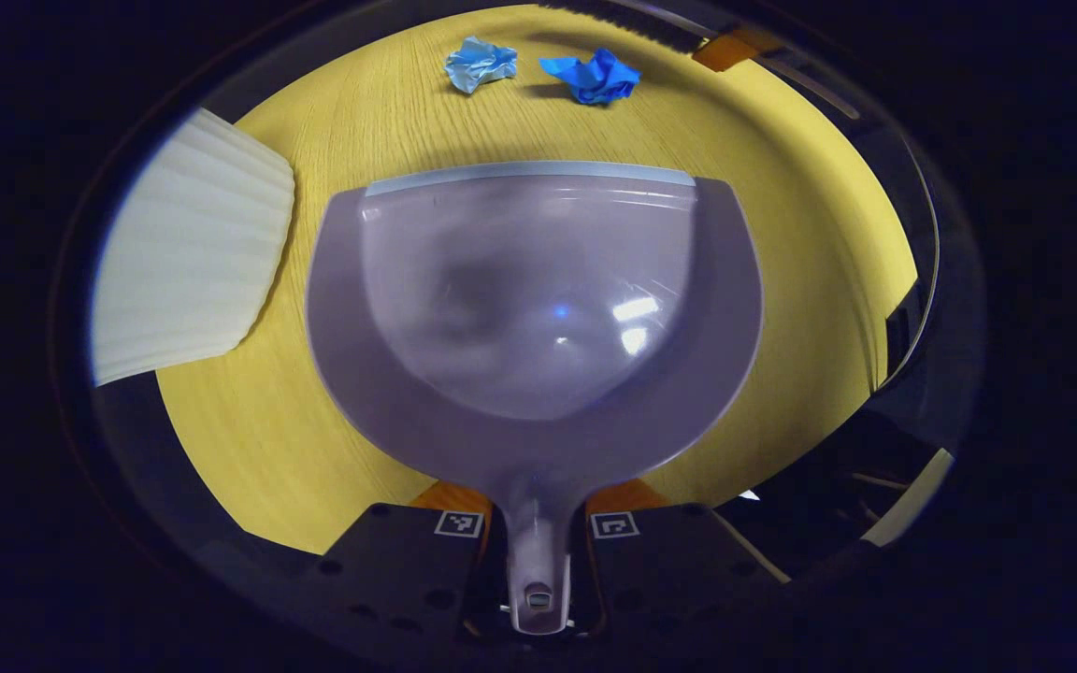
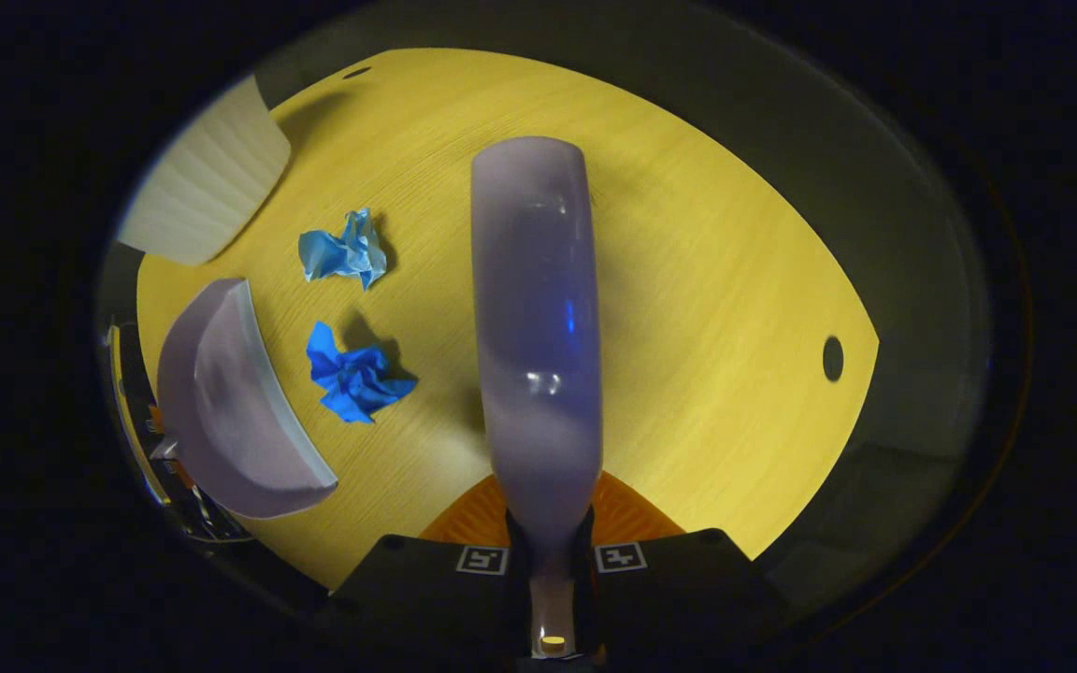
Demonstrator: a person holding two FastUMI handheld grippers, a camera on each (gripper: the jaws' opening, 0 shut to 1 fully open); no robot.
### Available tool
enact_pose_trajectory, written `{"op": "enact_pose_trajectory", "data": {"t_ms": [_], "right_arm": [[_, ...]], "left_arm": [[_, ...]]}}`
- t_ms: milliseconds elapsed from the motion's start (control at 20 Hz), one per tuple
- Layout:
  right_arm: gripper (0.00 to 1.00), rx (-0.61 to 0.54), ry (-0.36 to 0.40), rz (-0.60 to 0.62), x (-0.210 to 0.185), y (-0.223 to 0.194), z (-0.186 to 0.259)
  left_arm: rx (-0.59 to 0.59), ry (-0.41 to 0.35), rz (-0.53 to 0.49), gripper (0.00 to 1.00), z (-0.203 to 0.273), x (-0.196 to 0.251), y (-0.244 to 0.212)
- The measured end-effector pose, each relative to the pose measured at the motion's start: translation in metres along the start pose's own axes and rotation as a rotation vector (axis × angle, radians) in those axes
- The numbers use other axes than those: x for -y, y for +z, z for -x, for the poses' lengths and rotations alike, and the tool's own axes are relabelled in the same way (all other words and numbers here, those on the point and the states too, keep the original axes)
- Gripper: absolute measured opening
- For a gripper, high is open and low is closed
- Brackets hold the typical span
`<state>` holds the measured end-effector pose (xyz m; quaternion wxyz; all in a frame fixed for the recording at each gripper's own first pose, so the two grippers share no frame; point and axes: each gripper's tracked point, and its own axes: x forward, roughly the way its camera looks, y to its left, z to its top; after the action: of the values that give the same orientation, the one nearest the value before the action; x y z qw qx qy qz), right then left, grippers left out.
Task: Pick up the small broom and dustpan from the desktop, sweep the trash into the dustpan with the broom, and then empty the trash into the garbage bin.
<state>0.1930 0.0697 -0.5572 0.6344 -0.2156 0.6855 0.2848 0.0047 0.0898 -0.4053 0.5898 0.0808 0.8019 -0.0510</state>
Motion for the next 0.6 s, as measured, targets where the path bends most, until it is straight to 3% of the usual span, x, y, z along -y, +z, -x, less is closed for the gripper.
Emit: {"op": "enact_pose_trajectory", "data": {"t_ms": [300, 400, 500, 600], "right_arm": [[0.19, -0.051, 0.039, 0.132, -0.031, 0.044, -0.026], [0.18, -0.074, 0.038, 0.24, -0.043, 0.04, -0.024], [0.18, -0.097, 0.089, 0.31, -0.058, 0.032, -0.02], [0.18, -0.118, 0.115, 0.411, -0.066, 0.018, -0.019]], "left_arm": [[0.001, 0.003, -0.011, 0.24, -0.001, -0.004, 0.001], [0.001, 0.001, -0.005, 0.27, -0.002, -0.005, 0.0], [0.01, -0.001, -0.004, 0.23, -0.003, -0.005, 0.0], [0.012, 0.009, -0.009, 0.25, -0.003, -0.005, 0.0]]}}
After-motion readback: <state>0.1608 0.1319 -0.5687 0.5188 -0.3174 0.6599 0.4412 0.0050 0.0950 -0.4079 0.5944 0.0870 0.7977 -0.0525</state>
